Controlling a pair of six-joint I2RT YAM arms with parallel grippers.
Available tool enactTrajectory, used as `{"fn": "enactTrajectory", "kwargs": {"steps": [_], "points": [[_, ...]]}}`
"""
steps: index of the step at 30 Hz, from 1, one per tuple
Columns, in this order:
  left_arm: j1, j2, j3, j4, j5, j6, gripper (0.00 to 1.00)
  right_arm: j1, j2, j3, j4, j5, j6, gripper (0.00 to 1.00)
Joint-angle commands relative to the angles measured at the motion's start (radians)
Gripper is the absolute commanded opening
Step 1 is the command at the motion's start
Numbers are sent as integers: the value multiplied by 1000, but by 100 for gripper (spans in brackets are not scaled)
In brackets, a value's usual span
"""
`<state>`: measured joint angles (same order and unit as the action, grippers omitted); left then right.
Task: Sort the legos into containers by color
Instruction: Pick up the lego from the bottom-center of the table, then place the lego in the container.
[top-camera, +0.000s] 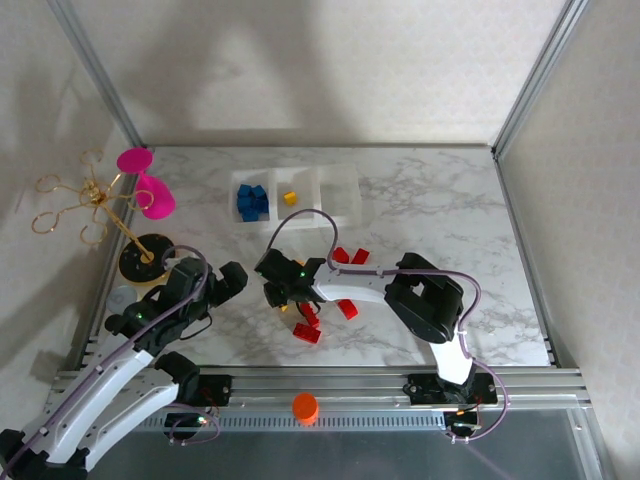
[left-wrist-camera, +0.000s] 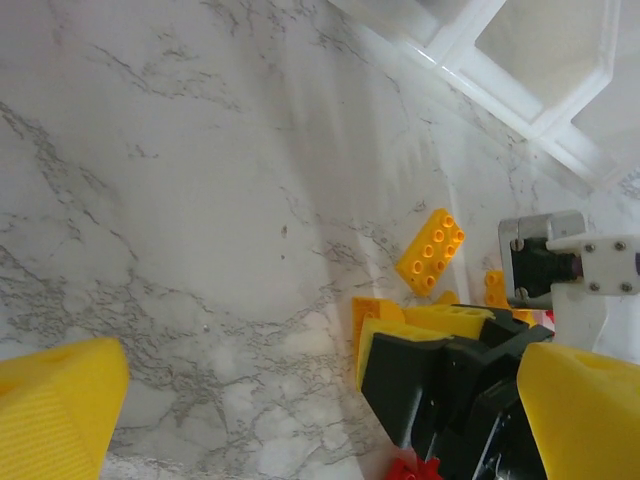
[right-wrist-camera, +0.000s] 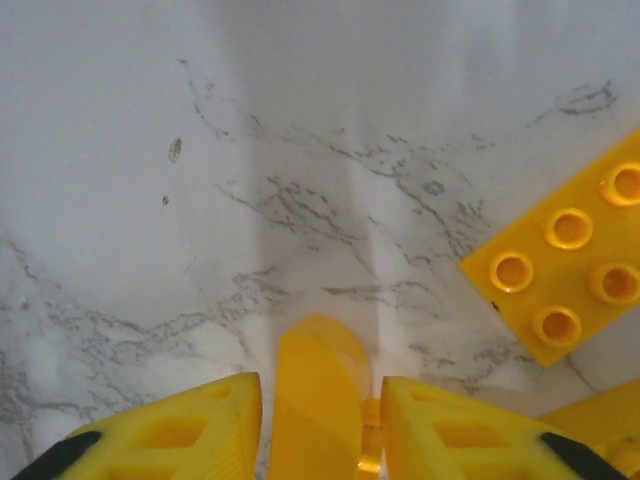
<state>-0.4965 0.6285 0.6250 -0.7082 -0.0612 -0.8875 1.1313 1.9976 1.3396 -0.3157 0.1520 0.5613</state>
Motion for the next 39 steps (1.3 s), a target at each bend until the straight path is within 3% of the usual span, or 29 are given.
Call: {"fn": "enactTrajectory", "kwargs": {"steps": [1,5,10,20,24,29,34,39], "points": [[-4,-12,-25,-21,-9,-14,100,14,20,33,-30,37,-20,32],[-4,-16,-24,-25,-12,-17,99,15,7,40,-38,52,-36,24],[-4,-13,-19,-14,-5,-9,100,-12,-38,46,-40,47,-70,22],[-4,48,0,86,12,34,100,-176,-114,100,2,62,-162,23],[-3,84,-1,175,44,71,100,-271,-32,227,-19,21,-216,24],[-3,155,1,277,49,93,100,-336,60,338,39,82,-288,25],[-4,252,19,361,52,105,100,-395,251,584,-39,127,-318,25],[-4,291,39,395,42,113,100,-408,343,730,-58,187,-379,35]]}}
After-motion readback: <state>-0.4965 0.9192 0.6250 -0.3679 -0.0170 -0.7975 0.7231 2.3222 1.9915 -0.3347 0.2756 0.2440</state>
